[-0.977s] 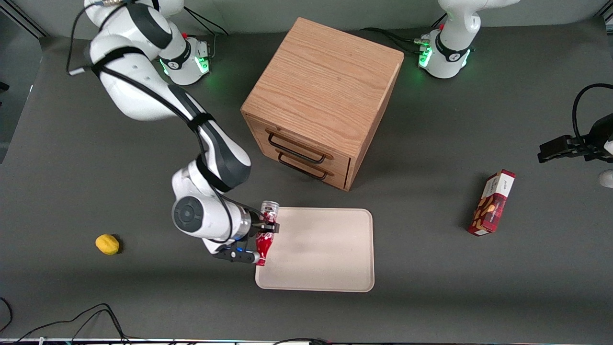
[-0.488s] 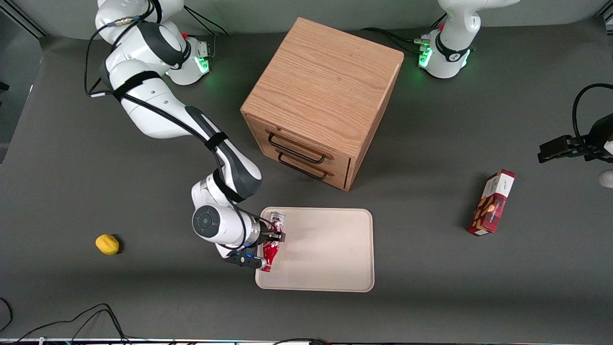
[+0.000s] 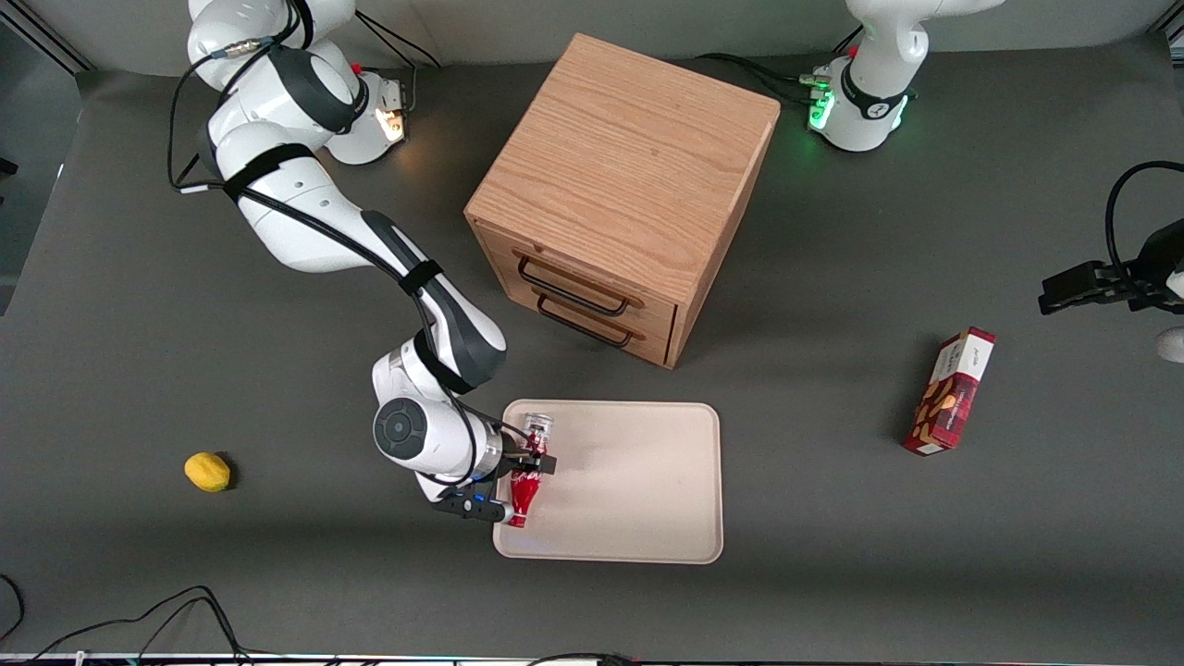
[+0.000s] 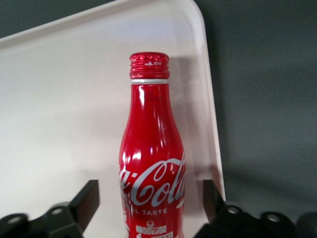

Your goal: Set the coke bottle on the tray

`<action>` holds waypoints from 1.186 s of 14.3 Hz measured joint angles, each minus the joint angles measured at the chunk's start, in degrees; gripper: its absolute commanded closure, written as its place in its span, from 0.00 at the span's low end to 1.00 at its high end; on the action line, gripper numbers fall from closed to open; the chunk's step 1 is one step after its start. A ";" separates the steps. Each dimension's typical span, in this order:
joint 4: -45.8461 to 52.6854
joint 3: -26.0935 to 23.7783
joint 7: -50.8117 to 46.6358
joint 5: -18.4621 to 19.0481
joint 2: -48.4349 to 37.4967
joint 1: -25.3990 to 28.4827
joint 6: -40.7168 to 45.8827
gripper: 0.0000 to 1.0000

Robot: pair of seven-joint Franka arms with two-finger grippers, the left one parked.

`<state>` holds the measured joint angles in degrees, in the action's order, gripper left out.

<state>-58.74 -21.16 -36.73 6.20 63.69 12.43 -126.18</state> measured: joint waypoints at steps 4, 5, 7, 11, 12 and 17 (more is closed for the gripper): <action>1.16 -0.05 -0.04 0.44 -0.70 0.12 0.46 0.00; 1.63 -0.17 -0.04 1.09 -2.14 0.14 2.14 0.00; 1.99 -0.28 -0.05 2.43 -8.84 -0.04 9.33 0.00; 1.38 -0.02 -0.08 2.70 -29.03 -3.57 32.41 0.00; 0.91 0.24 -0.06 2.70 -33.19 -4.87 37.09 0.00; -3.87 10.18 9.21 -2.08 -49.69 -8.59 51.86 0.00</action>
<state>-62.62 -10.97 -27.51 4.13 14.00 3.84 -74.33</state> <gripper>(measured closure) 0.000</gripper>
